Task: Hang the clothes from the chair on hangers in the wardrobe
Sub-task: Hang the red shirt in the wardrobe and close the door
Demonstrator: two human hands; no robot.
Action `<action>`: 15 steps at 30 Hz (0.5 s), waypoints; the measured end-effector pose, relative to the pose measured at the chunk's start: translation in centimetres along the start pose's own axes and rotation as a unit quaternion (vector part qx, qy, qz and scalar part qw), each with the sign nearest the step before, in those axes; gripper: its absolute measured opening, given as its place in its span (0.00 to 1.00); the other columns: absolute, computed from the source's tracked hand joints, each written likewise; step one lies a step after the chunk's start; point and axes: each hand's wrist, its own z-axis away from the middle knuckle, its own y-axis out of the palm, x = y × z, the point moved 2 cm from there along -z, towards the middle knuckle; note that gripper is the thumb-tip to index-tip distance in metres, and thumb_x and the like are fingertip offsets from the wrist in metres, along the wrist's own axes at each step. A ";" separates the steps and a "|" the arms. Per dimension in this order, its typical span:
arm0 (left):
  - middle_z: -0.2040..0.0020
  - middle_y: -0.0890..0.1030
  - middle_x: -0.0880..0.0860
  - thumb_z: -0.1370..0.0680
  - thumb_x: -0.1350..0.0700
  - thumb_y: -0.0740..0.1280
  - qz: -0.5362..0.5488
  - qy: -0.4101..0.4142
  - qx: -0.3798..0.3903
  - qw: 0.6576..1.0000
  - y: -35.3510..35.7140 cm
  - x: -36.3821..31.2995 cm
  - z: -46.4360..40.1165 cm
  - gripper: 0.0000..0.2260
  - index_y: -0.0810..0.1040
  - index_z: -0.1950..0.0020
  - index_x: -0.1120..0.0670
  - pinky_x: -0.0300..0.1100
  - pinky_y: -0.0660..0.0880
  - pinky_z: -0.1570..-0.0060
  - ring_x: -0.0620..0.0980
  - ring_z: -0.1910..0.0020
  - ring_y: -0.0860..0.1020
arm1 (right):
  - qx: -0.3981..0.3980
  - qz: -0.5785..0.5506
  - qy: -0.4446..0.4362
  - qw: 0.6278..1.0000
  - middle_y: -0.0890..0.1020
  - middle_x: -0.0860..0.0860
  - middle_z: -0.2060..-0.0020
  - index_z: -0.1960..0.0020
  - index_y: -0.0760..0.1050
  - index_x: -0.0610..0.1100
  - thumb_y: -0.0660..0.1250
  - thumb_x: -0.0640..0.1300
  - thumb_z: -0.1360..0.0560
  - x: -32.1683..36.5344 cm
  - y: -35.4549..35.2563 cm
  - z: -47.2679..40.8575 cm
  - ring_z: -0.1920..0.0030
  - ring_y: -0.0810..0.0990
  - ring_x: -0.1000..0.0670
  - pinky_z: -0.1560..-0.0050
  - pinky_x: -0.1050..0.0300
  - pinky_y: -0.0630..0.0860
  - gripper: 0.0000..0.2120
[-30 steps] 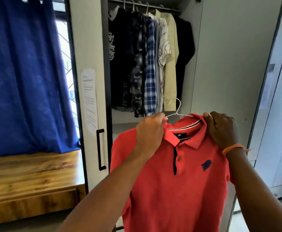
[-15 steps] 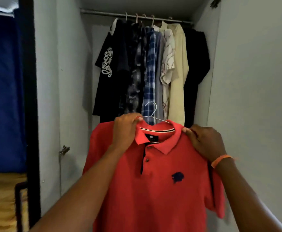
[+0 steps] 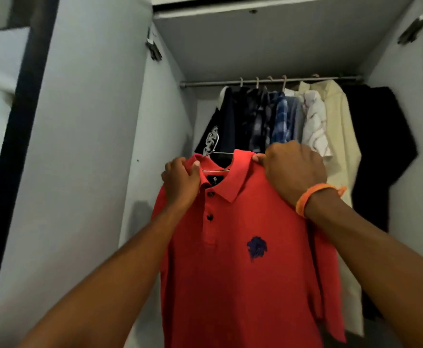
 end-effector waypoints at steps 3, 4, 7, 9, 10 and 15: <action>0.52 0.81 0.60 0.24 0.39 0.58 0.088 -0.024 0.000 0.996 1.6 1.1 -3.5 0.25 0.79 0.51 0.60 0.49 0.72 0.55 0.60 0.51 0.79 | -0.028 -0.006 -0.014 0.999 0.79 0.36 0.46 0.42 0.76 0.38 0.60 0.52 0.17 1.8 1.7 -5.7 0.45 0.79 0.32 0.56 0.46 0.71 0.17; 0.52 0.82 0.57 0.23 0.39 0.57 0.108 -0.013 0.009 0.994 2.2 1.2 -4.7 0.25 0.80 0.50 0.59 0.47 0.72 0.56 0.57 0.52 0.80 | -0.030 -0.007 -0.013 0.999 0.78 0.36 0.45 0.41 0.76 0.38 0.61 0.50 0.18 2.2 2.5 -7.5 0.44 0.78 0.32 0.54 0.45 0.72 0.16; 0.49 0.83 0.50 0.19 0.44 0.57 0.167 0.047 0.064 0.983 3.8 1.0 -8.1 0.18 0.81 0.43 0.54 0.44 0.75 0.52 0.49 0.51 0.81 | -0.036 -0.007 -0.005 0.999 0.78 0.35 0.43 0.41 0.77 0.37 0.61 0.46 0.18 3.5 5.3 -12.6 0.43 0.78 0.31 0.51 0.44 0.74 0.14; 0.45 0.82 0.51 0.17 0.48 0.57 0.164 0.073 0.088 0.980 5.3 1.3 -11.3 0.16 0.79 0.38 0.53 0.43 0.74 0.48 0.50 0.47 0.80 | -0.051 0.000 0.001 0.999 0.78 0.35 0.42 0.41 0.77 0.37 0.60 0.42 0.20 4.4 7.7 -15.7 0.43 0.78 0.32 0.49 0.43 0.75 0.13; 0.42 0.81 0.53 0.17 0.47 0.56 0.163 0.067 0.096 0.980 6.1 1.5 -12.7 0.17 0.77 0.35 0.54 0.44 0.74 0.46 0.52 0.44 0.79 | -0.057 0.004 0.003 0.998 0.79 0.35 0.42 0.41 0.77 0.37 0.60 0.41 0.20 4.7 8.8 -17.0 0.43 0.79 0.32 0.48 0.43 0.75 0.13; 0.41 0.80 0.55 0.17 0.43 0.57 0.120 0.052 0.124 0.984 9.7 2.6 -21.1 0.20 0.74 0.35 0.56 0.42 0.68 0.52 0.56 0.43 0.78 | -0.080 0.018 0.030 0.996 0.78 0.37 0.40 0.39 0.77 0.37 0.59 0.41 0.21 6.6 15.0 -24.2 0.41 0.79 0.33 0.47 0.44 0.76 0.14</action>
